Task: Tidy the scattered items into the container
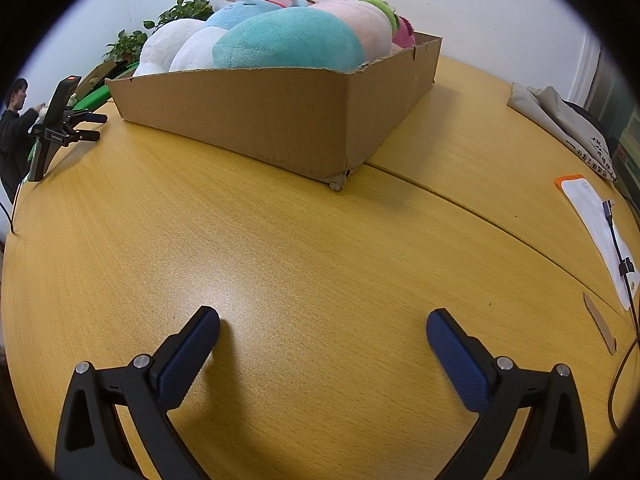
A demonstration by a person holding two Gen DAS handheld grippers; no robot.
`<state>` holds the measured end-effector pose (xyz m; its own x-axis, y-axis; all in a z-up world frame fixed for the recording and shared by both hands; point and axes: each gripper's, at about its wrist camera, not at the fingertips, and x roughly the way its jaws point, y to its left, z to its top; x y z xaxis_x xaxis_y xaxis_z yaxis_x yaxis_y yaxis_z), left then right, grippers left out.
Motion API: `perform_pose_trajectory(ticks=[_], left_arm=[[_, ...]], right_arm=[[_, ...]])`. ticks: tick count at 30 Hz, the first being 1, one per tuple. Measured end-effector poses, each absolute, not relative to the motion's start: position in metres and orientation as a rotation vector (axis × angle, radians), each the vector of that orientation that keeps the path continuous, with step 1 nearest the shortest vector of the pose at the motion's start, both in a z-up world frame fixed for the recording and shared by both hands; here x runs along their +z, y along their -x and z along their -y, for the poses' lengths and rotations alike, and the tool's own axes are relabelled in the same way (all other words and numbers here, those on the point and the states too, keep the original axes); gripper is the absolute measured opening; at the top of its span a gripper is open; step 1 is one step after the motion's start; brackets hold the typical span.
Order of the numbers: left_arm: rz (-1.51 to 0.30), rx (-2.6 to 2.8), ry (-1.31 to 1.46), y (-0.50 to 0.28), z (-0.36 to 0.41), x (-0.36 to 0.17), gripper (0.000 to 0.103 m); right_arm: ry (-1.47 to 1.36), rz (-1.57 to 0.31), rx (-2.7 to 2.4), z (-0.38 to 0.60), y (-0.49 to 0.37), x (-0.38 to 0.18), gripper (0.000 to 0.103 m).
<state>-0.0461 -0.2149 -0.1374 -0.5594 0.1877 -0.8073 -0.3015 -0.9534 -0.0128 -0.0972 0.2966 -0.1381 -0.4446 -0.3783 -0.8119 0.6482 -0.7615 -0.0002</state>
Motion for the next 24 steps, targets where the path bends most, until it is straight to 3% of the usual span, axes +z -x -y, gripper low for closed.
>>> perform_pose_trajectory(ticks=[24], left_arm=[[-0.183,2.546,1.296,0.0463,0.2156,-0.1373,0.103]], right_arm=[[-1.129,-0.421,-2.208,-0.2958,0.0886,-0.1358,0.103]])
